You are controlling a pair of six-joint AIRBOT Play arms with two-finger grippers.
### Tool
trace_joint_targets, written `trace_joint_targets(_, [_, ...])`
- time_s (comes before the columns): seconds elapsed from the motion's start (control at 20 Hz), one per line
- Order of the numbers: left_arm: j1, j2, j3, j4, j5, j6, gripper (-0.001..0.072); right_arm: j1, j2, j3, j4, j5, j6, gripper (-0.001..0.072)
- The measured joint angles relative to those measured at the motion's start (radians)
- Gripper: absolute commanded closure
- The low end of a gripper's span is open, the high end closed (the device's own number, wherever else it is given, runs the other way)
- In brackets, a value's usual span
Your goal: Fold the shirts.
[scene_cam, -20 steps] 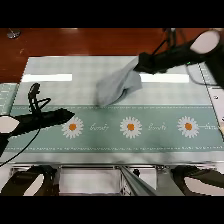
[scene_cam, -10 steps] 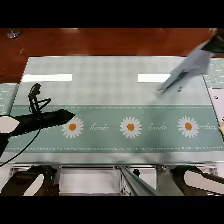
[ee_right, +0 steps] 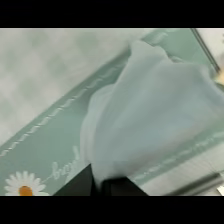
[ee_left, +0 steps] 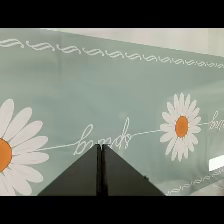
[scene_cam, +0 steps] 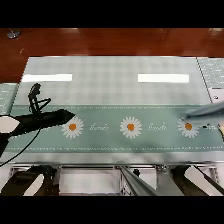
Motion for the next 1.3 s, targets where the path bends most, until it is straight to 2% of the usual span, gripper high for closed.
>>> trace_joint_targets(0.15, [0.000, 0.000, 0.000, 0.000, 0.010, 0.000, 0.0686, -0.144, 0.145, -0.224, -0.130, 0.002, -0.010, 0.0675])
trace_joint_targets(0.2, [0.000, 0.000, 0.000, 0.000, 0.011, 0.000, 0.0686, -0.185, 0.201, -0.308, -0.167, -0.006, -0.006, 0.0629])
trace_joint_targets(0.25, [0.000, 0.000, 0.000, 0.000, 0.013, 0.000, 0.0686, -0.215, 0.251, -0.386, -0.190, -0.016, -0.003, 0.0336])
trace_joint_targets(0.3, [0.000, 0.000, 0.000, 0.000, 0.015, 0.000, 0.0686, -0.238, 0.298, -0.462, -0.223, -0.026, 0.005, 0.0099])
trace_joint_targets(0.35, [0.000, 0.000, 0.000, 0.000, 0.016, 0.002, 0.0686, -0.254, 0.332, -0.523, -0.259, -0.034, 0.013, 0.0084])
trace_joint_targets(0.55, [0.028, -0.002, 0.019, 0.007, 0.016, 0.047, 0.0686, -0.283, 0.348, -0.577, -0.299, -0.076, 0.022, 0.0100])
trace_joint_targets(0.6, [0.056, -0.004, 0.039, 0.013, 0.016, 0.056, 0.0686, -0.285, 0.320, -0.534, -0.277, -0.087, 0.021, 0.0157])
trace_joint_targets(0.65, [0.090, -0.008, 0.066, 0.018, 0.015, 0.062, 0.0686, -0.282, 0.285, -0.477, -0.243, -0.097, 0.020, 0.0268])
trace_joint_targets(0.7, [0.133, -0.018, 0.111, 0.023, 0.007, 0.068, 0.0687, -0.269, 0.239, -0.401, -0.196, -0.104, 0.017, 0.0413])
trace_joint_targets(0.75, [0.172, -0.033, 0.165, 0.026, 0.000, 0.074, 0.0687, -0.241, 0.188, -0.312, -0.130, -0.117, 0.015, 0.0588])
trace_joint_targets(0.8, [0.205, -0.056, 0.234, 0.029, -0.007, 0.082, 0.0687, -0.200, 0.139, -0.230, -0.059, -0.134, 0.011, 0.0674])
trace_joint_targets(0.95, [0.238, -0.168, 0.512, 0.025, -0.059, 0.094, 0.0688, 0.035, 0.007, -0.019, 0.135, -0.265, -0.010, 0.0674])
trace_joint_targets(1.05, [0.203, -0.248, 0.684, 0.031, -0.090, 0.098, 0.0688, 0.267, -0.060, 0.053, 0.182, -0.385, -0.045, 0.0675])
trace_joint_targets(1.15, [0.142, -0.301, 0.792, 0.078, -0.109, 0.096, 0.0688, 0.525, -0.123, 0.058, 0.127, -0.475, -0.064, 0.0675])
trace_joint_targets(1.3, [0.039, -0.354, 0.791, 0.249, -0.129, 0.014, 0.0687, 0.808, -0.215, -0.053, -0.058, -0.559, -0.027, 0.0675])
